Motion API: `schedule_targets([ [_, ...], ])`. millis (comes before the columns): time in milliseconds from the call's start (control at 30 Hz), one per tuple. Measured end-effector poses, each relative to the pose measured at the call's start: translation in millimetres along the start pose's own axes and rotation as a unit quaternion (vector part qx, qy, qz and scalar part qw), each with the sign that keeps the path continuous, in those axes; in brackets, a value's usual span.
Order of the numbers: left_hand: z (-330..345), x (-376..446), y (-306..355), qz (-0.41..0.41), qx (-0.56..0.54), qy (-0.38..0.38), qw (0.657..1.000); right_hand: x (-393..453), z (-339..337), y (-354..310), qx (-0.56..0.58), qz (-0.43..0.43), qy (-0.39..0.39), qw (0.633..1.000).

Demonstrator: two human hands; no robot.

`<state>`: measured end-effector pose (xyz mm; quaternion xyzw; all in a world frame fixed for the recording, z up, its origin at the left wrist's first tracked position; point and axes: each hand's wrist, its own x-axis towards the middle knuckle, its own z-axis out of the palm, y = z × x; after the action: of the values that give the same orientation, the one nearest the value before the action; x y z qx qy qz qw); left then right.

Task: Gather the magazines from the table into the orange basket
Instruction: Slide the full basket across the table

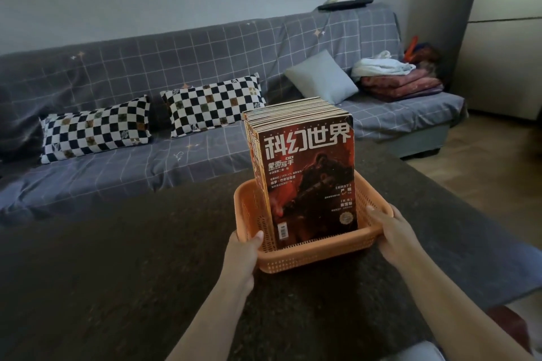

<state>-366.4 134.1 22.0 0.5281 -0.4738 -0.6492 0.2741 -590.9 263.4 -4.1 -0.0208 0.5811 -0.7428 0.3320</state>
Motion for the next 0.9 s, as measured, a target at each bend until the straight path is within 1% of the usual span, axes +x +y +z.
schedule_targets([
  [133, 47.4, 17.5, 7.7, 0.001, 0.002, -0.009, 1.0, 39.1, -21.9, -22.0, -0.015, -0.007, 0.013, 1.0],
  [367, 125.0, 51.6, 17.9, 0.001, 0.004, -0.001, 1.0, 112.8, -51.2, -58.4, -0.031, -0.021, 0.037, 0.999],
  [633, 196.8, 92.5, 34.1, 0.013, 0.004, -0.006, 1.0, 192.1, -68.6, -94.3, -0.047, -0.042, 0.004, 0.998],
  [900, 243.8, 137.8, 51.1, 0.026, 0.01, 0.008, 1.0, 258.1, -68.8, -117.7, -0.065, -0.041, -0.024, 0.997],
])
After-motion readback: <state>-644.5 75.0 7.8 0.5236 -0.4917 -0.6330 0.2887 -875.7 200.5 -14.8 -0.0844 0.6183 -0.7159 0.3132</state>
